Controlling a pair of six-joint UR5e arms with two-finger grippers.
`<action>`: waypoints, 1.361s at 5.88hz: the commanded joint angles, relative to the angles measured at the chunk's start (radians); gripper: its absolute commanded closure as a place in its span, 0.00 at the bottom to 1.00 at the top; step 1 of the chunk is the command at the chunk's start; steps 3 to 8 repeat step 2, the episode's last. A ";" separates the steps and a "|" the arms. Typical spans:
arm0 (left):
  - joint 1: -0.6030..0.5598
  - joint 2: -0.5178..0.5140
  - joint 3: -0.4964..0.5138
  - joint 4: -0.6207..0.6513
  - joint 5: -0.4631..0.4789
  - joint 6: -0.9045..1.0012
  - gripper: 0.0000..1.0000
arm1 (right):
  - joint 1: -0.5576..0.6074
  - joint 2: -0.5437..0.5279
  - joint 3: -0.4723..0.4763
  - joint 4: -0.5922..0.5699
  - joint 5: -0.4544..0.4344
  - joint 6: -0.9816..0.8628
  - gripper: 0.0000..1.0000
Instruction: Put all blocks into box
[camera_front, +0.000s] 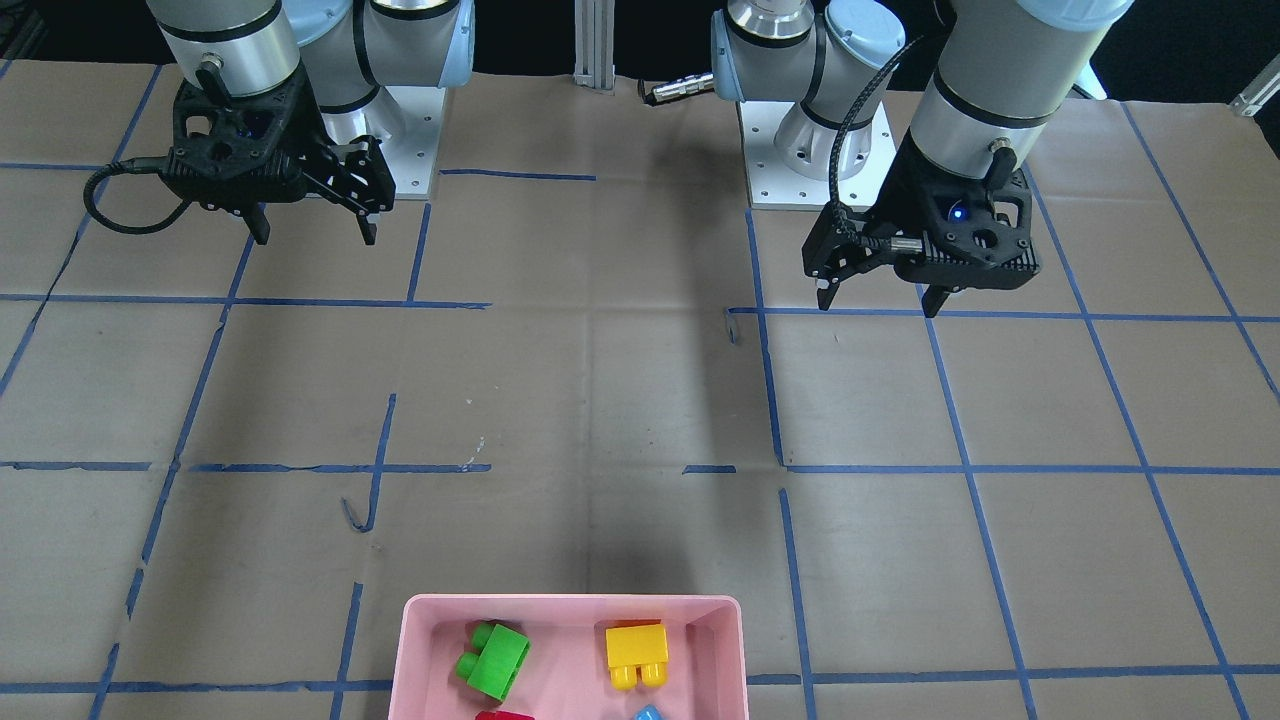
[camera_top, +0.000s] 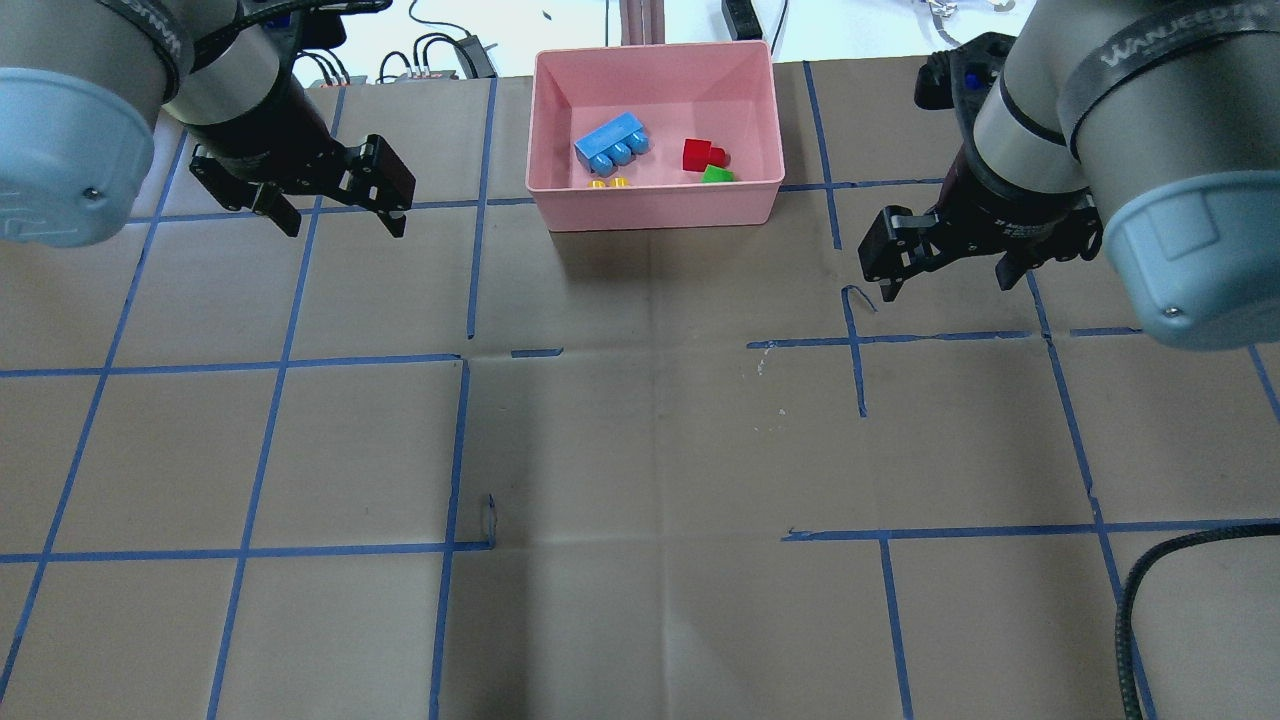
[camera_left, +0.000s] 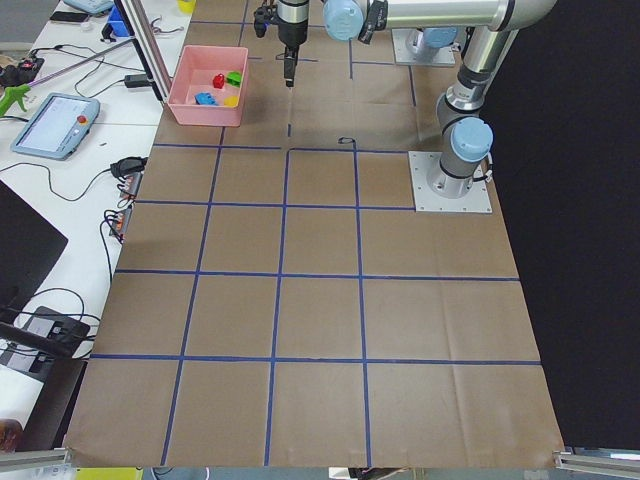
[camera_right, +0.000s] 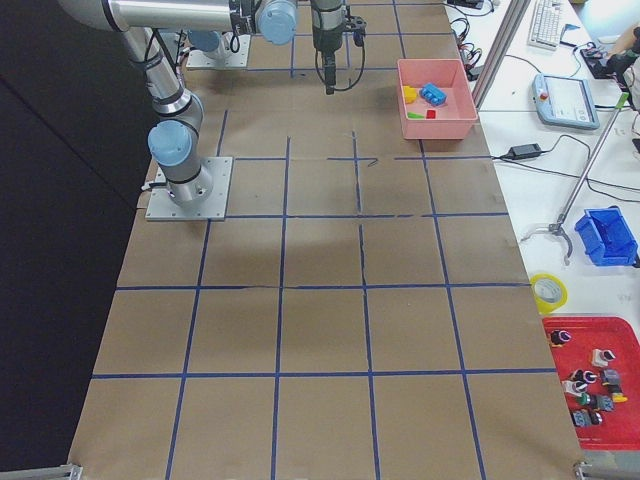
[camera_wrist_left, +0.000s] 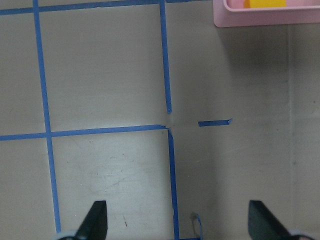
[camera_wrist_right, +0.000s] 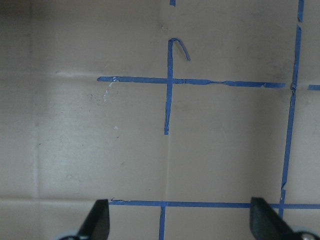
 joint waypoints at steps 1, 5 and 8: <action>0.001 0.002 0.000 0.000 0.000 0.000 0.01 | 0.000 0.008 0.005 0.001 0.001 -0.001 0.00; 0.002 0.003 0.000 0.000 -0.001 0.000 0.01 | 0.001 0.012 -0.001 0.001 0.001 -0.001 0.00; 0.002 0.003 0.000 0.000 -0.001 0.000 0.01 | 0.001 0.012 -0.001 0.001 0.001 -0.001 0.00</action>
